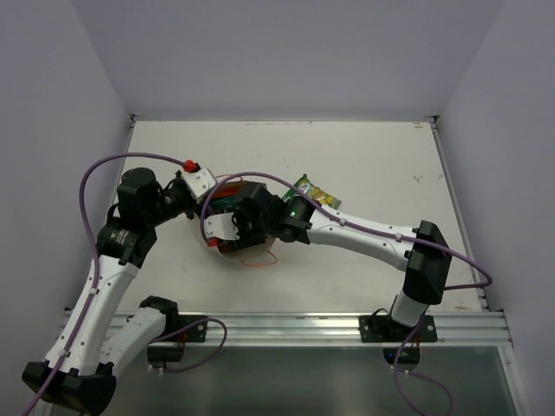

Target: Take the snacks out of the paper bag

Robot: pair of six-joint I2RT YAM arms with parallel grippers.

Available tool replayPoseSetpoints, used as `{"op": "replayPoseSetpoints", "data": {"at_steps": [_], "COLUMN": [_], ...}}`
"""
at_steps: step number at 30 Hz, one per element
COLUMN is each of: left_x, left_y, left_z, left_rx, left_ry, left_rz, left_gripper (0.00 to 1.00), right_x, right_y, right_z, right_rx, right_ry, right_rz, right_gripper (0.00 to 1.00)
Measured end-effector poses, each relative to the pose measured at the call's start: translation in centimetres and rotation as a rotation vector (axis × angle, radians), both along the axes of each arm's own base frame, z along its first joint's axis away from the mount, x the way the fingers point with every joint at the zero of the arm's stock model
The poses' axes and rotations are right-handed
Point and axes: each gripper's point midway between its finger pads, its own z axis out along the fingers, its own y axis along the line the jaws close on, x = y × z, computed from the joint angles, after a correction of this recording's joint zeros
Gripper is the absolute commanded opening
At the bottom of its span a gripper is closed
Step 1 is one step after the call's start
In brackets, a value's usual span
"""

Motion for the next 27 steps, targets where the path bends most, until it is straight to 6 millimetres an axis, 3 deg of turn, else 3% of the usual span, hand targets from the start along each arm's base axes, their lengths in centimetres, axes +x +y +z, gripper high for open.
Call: {"op": "replayPoseSetpoints", "data": {"at_steps": [9,15,17,19,21,27], "left_x": [-0.1,-0.1,-0.2,-0.2,-0.2,-0.2], "left_y": [-0.1,-0.1,-0.1,-0.2,-0.2,-0.3], "left_z": [0.0,0.0,0.0,0.0,0.0,0.1], "left_rx": [-0.003,-0.005,-0.005,-0.006,-0.007,-0.007], "left_ry": [0.004,0.004,0.004,0.005,0.005,0.001], "left_rz": [-0.010,-0.008,-0.012,-0.018,-0.019,-0.019], "left_gripper": [0.00,0.00,0.00,0.00,0.00,0.00], "right_x": [1.6,2.1,2.1,2.2,2.2,1.9], "right_y": [1.5,2.2,2.2,2.3,2.3,1.8], "right_z": [-0.5,-2.6,-3.7,-4.6,-4.8,-3.6], "right_rx": [0.018,-0.012,-0.035,-0.053,-0.056,-0.053], "right_ry": [-0.068,-0.065,-0.055,-0.051,-0.051,-0.051], "right_rz": [-0.005,0.001,0.001,0.005,0.006,-0.002], "right_gripper": [0.47,0.46,0.40,0.17,0.00,0.00]}}
